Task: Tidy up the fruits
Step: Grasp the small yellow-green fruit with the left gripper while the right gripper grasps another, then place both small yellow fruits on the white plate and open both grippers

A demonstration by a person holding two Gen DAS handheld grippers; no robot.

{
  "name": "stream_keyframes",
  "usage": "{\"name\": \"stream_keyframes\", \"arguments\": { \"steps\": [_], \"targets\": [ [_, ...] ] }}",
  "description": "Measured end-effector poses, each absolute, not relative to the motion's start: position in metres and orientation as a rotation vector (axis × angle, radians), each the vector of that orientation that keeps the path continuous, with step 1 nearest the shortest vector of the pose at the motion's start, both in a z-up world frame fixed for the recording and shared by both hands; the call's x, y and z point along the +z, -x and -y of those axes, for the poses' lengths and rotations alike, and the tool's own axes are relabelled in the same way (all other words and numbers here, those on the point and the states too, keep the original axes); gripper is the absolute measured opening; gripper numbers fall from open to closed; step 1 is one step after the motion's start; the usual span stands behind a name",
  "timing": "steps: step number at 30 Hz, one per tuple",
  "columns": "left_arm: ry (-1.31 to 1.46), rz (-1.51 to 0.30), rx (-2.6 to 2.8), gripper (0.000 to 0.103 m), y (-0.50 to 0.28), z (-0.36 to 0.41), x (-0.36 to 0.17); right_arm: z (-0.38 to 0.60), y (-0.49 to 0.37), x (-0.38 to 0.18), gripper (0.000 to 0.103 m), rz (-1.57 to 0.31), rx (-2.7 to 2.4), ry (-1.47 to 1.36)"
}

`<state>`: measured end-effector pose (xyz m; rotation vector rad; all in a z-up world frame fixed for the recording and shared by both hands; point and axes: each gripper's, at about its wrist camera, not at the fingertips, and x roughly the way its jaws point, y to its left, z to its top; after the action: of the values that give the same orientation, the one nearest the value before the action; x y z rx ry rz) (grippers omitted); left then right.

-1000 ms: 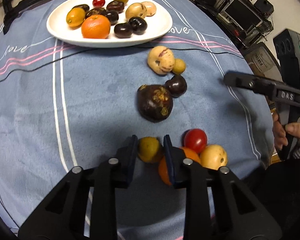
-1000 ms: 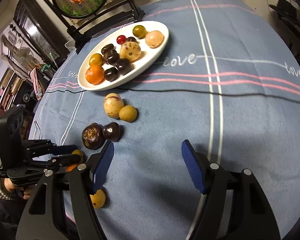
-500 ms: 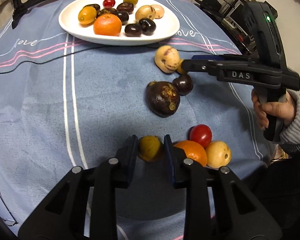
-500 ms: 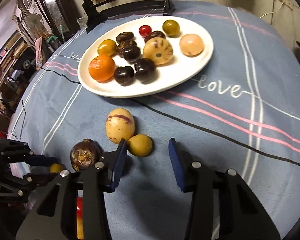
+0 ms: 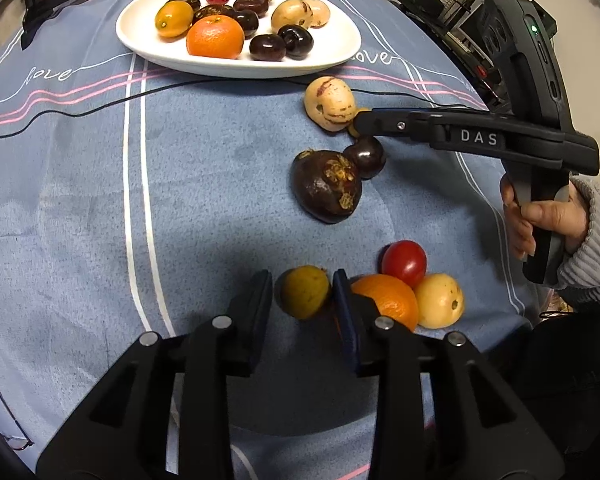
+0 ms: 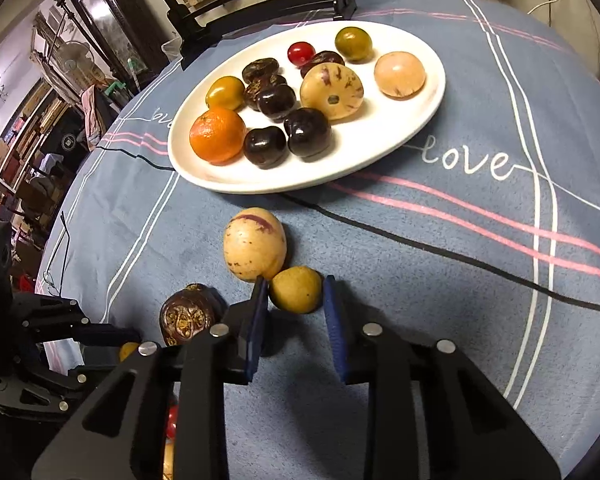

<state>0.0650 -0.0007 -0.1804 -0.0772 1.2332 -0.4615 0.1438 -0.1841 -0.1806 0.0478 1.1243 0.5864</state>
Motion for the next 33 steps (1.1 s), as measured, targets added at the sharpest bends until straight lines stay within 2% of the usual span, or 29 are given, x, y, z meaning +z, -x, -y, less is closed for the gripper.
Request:
{"name": "stream_keyframes", "arguments": {
  "steps": [3,18,33],
  "targets": [
    [0.070,-1.225,-0.470,0.027,-0.063,0.002,-0.179,0.190,-0.142,-0.177,0.028,-1.111,0.576,-0.072],
    [0.082,-1.179,-0.397,0.027,-0.078,-0.016,-0.165,0.234,-0.136,-0.160,0.028,-1.071,0.493,-0.182],
    [0.045,-1.011,-0.342,0.027,-0.204,-0.038,-0.120,0.218,-0.198,-0.122,0.028,-0.976,0.492,-0.142]
  ]
}}
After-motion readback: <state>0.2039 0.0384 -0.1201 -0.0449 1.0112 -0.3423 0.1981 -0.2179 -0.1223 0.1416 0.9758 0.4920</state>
